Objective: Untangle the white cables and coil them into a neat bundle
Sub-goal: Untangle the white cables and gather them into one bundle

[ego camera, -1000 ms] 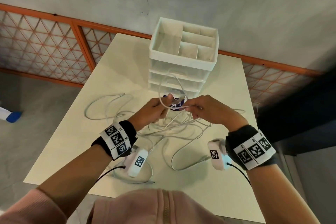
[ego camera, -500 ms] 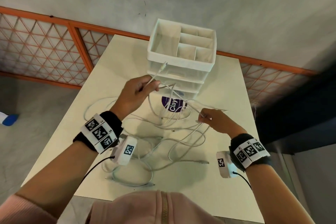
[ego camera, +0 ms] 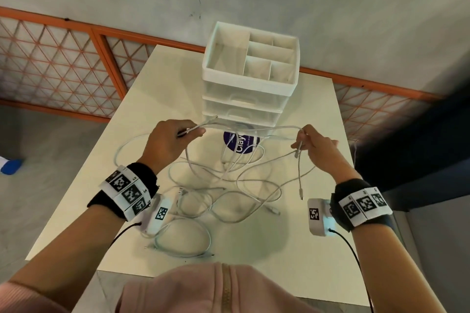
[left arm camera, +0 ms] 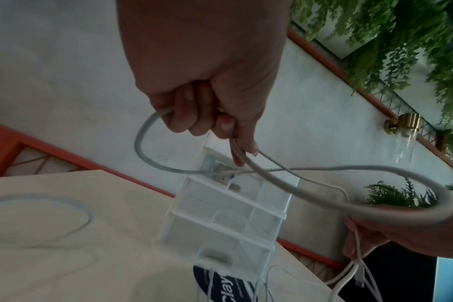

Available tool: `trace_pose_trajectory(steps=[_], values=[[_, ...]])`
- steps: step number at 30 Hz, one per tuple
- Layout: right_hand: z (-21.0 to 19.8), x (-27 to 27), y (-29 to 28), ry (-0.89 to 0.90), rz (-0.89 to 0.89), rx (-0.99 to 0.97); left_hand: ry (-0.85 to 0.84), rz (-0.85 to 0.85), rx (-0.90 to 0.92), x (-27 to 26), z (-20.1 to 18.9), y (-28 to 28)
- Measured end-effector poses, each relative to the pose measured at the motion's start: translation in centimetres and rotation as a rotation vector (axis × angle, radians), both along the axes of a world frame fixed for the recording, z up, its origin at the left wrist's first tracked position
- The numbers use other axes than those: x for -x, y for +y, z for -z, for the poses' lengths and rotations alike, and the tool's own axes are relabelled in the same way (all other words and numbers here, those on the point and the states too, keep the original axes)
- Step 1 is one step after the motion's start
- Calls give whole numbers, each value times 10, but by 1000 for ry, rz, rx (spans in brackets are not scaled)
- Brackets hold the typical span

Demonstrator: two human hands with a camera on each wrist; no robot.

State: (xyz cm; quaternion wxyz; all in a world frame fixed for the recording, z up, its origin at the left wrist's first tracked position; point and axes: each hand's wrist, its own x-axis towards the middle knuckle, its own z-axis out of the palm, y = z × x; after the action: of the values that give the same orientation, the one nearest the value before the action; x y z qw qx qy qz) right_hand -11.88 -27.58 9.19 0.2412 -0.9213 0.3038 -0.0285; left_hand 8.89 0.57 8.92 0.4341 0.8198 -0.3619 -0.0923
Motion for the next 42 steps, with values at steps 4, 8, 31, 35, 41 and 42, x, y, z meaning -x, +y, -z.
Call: trace_pose_trajectory(steps=[4, 8, 31, 35, 41, 42], values=[[3, 5, 6, 42, -48, -52, 4, -29, -69, 5, 12, 0], [29, 13, 12, 88, -39, -183, 25, -29, -96, 8, 12, -1], [19, 20, 3, 59, -61, -352, 150, 45, -77, 16, 17, 11], [37, 49, -6, 409, -116, -471, 262, 185, -188, 18, 20, 23], [69, 75, 10, 789, -57, -272, 249, 232, -212, 24, 36, 39], [71, 71, 13, 752, -48, -233, 273, 249, -205, 28, 32, 39]])
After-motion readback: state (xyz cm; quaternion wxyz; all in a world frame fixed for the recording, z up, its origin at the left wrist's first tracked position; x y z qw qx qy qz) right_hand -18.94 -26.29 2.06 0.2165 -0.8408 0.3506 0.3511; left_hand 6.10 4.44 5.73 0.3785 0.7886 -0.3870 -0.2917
